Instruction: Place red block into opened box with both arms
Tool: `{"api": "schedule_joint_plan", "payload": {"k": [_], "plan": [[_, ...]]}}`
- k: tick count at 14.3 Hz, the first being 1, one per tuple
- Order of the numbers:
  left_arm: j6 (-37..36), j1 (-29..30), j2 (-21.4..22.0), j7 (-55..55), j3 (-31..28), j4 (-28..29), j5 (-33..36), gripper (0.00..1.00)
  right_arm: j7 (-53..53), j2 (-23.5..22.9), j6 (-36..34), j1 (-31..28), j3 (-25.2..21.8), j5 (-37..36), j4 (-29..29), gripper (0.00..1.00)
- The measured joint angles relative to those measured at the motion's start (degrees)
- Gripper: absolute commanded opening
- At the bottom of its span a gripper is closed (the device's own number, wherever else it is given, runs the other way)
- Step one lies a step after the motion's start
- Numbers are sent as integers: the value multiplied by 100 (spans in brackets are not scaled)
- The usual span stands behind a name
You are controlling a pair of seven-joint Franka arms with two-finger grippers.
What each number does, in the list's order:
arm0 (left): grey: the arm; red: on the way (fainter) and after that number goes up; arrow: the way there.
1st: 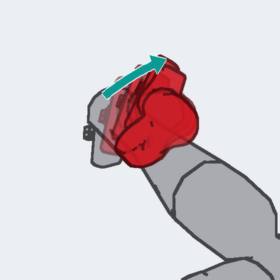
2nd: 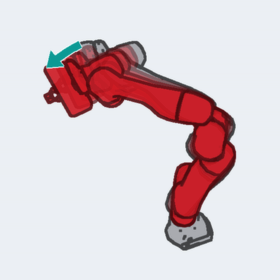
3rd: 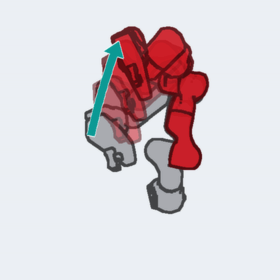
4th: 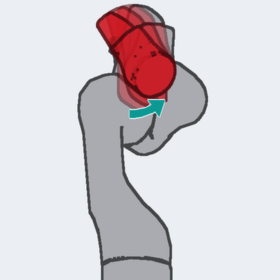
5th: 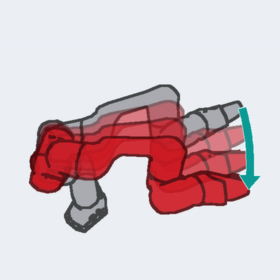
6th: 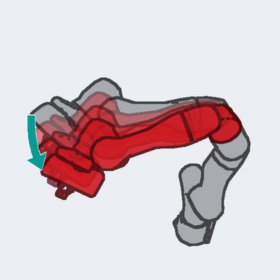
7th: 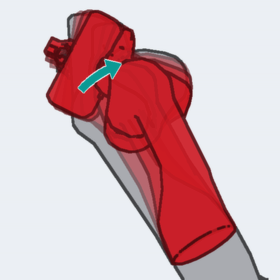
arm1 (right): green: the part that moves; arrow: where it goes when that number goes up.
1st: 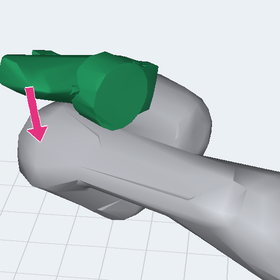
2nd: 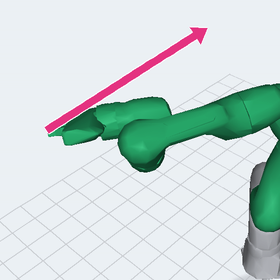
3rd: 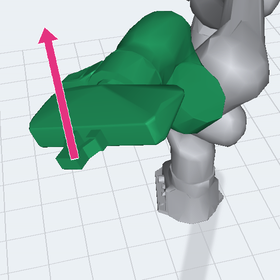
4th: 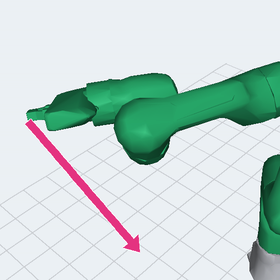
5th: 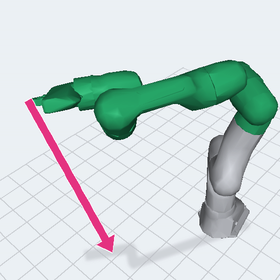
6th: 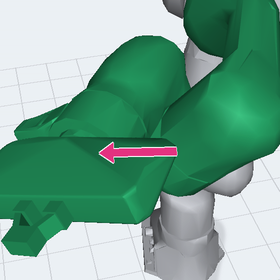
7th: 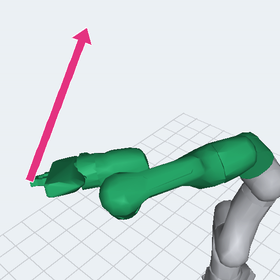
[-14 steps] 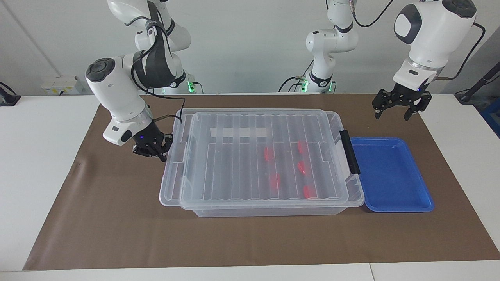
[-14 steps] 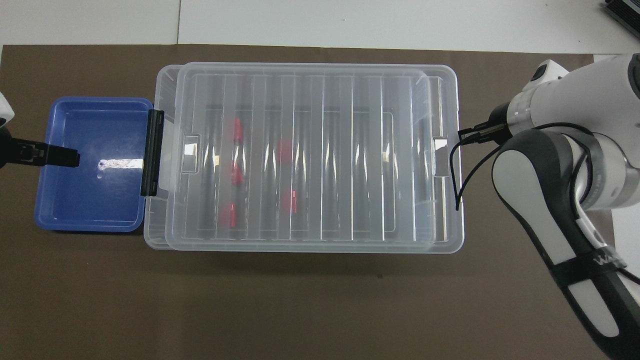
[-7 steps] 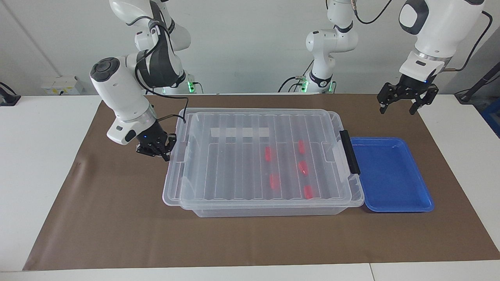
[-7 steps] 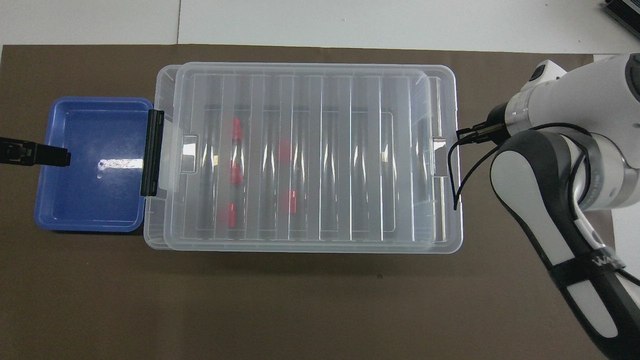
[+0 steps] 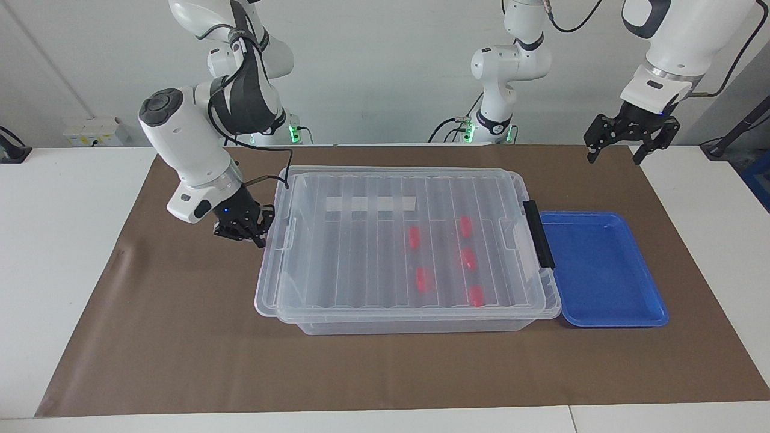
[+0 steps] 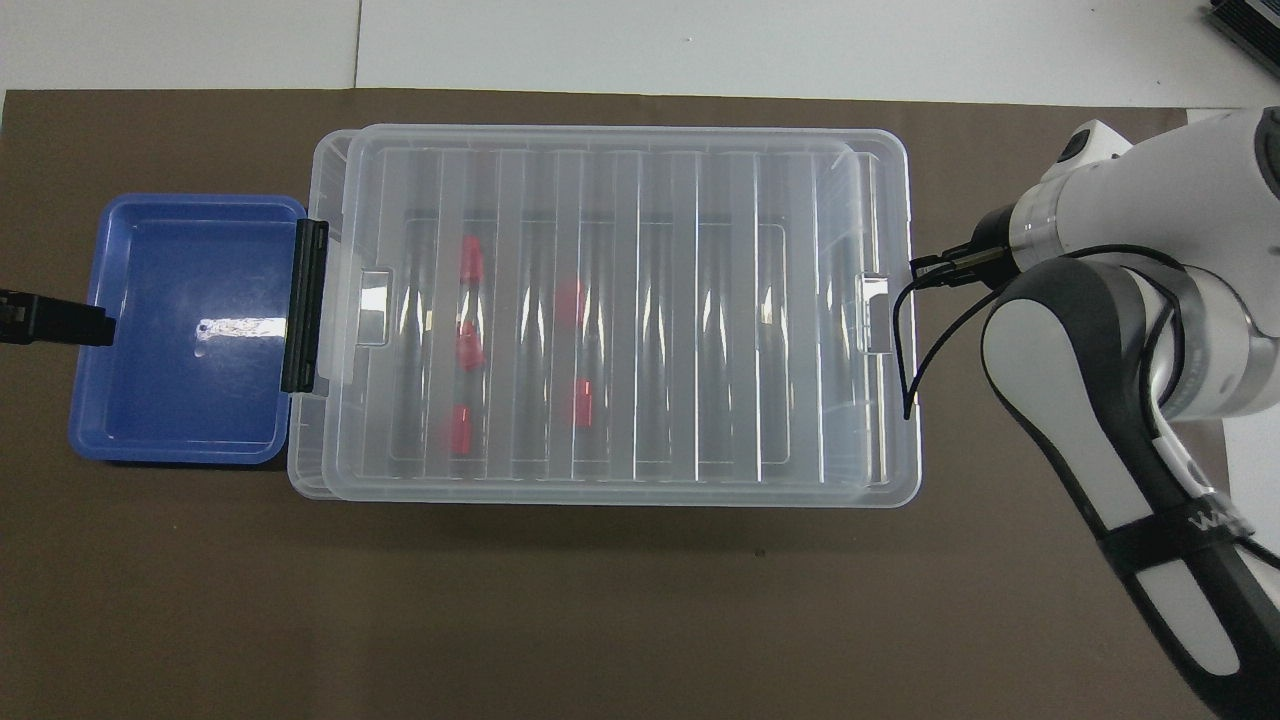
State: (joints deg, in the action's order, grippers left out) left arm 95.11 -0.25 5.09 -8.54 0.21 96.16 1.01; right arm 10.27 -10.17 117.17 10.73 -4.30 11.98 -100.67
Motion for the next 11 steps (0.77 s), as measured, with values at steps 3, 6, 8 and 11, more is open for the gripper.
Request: {"api": "schedule_joint_plan", "payload": {"k": [3, 6, 8, 11], "plan": [[-17, 0, 0, 0, 0, 0, 0, 100, 0, 0, 1, 5, 0, -51, 12, 0], [-53, 0, 0, 0, -1, -7, 0, 100, 0, 10, 0, 1, -3, -372, 55, 0], [-57, 1, 0, 0, -1, -23, 0, 100, 0, 40, -12, -21, -8, -443, 75, 0], [-56, 1, 0, 0, -1, -66, 0, 100, 0, 107, -93, -56, -14, -452, 107, 0]]}}
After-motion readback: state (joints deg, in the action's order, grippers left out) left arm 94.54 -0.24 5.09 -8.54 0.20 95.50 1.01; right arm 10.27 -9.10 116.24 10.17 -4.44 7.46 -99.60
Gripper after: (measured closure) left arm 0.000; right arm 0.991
